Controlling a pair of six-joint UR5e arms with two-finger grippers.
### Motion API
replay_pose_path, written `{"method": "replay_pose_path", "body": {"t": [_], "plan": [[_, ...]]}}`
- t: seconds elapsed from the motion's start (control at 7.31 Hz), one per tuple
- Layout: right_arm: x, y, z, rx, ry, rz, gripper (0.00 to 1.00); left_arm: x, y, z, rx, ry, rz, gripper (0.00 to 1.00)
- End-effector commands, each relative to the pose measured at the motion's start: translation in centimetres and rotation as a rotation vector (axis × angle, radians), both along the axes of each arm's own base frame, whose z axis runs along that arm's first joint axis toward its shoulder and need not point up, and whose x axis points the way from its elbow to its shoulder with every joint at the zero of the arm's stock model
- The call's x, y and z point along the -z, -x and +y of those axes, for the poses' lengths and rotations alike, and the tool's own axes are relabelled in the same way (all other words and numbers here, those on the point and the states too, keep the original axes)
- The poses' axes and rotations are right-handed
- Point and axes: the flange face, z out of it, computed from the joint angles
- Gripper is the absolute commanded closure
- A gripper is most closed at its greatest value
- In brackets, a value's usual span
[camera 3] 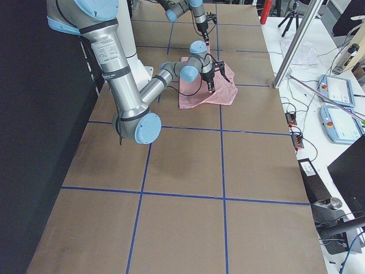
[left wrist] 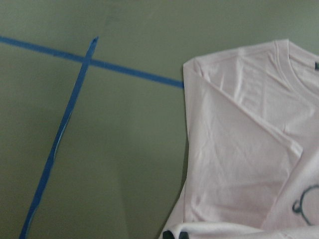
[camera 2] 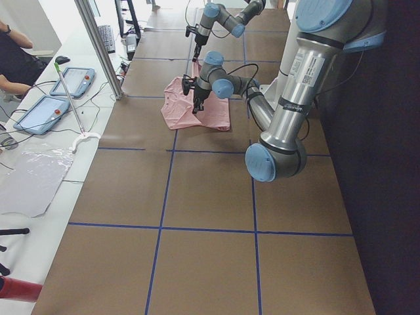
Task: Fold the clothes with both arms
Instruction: 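Lift the hem and fold it toward the collar with both grippers, then lower the hem near the collar and open both grippers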
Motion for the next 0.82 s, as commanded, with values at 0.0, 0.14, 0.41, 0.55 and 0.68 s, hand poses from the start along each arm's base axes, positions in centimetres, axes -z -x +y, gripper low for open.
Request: {"method": "replay_pose_path", "body": {"t": [0.0,0.14,0.41,0.55,0.68], "plan": [[-3.6,2.4,-6.6,-0.032,0.005,0.024,1.0,-6.2,-0.8,-6.9,0.044,-0.027,-0.016,1.0],[-5.6,3.7,-8.5,-0.039,-0.006,0.011,1.0,-6.3,-1.8,-7.9,0.045,-0.03,-0.013,1.0],[-3.9,3.4,-9.7,-0.028,-0.005,-0.04,1.0,-4.7,-2.3,-8.4,0.05,-0.038,0.003,1.0],[-3.1,3.5,-9.8,-0.028,-0.011,-0.049,1.0,-3.8,-2.5,-8.6,0.05,-0.04,0.008,1.0],[-2.4,3.5,-9.8,-0.029,-0.018,-0.059,1.0,-3.7,-2.8,-8.4,0.045,-0.041,0.009,1.0]]}}
